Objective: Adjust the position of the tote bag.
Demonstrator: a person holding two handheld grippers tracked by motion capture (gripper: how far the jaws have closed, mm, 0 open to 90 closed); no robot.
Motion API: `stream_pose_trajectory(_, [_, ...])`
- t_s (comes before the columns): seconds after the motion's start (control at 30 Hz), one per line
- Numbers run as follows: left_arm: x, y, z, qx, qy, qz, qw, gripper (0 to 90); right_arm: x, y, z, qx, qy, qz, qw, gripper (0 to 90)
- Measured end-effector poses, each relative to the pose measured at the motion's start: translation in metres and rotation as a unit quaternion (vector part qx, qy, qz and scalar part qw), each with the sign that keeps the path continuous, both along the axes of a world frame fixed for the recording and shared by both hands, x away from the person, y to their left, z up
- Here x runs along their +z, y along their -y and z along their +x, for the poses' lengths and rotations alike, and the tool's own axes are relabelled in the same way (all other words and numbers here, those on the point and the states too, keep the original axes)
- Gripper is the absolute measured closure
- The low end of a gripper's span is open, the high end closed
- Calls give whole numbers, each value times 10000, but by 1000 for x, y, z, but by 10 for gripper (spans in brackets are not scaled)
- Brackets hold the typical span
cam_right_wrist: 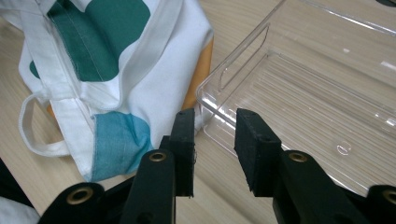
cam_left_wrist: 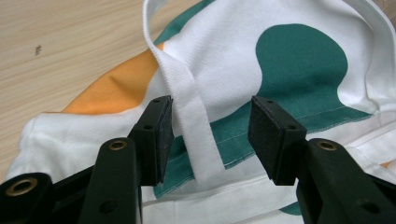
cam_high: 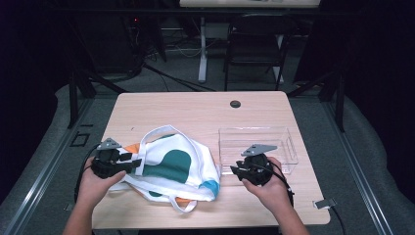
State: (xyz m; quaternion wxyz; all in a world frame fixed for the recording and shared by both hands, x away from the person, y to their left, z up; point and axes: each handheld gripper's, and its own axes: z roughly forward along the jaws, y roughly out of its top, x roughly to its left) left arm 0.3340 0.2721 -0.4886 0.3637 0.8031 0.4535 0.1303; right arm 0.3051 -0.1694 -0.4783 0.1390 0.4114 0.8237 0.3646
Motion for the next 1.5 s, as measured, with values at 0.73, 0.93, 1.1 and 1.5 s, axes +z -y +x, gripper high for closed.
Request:
stream_pose_trajectory(0.73, [-29, 5, 9, -245, -494, 109, 9984, 513, -3, -7, -1, 87, 48, 4, 10000, 643])
stream_pose_trajectory(0.93, [-34, 5, 10, -201, -537, 122, 9983, 531, -3, -8, -2, 102, 57, -19, 9999, 639])
stream_pose_trajectory(1.1, [-37, 5, 11, -255, -635, 118, 9976, 554, -4, -9, -2, 119, 59, -32, 9999, 638])
stream_pose_trajectory(1.5, [-39, 3, 11, -351, -729, 133, 9966, 649, -5, -11, -2, 137, 53, -53, 9999, 639])
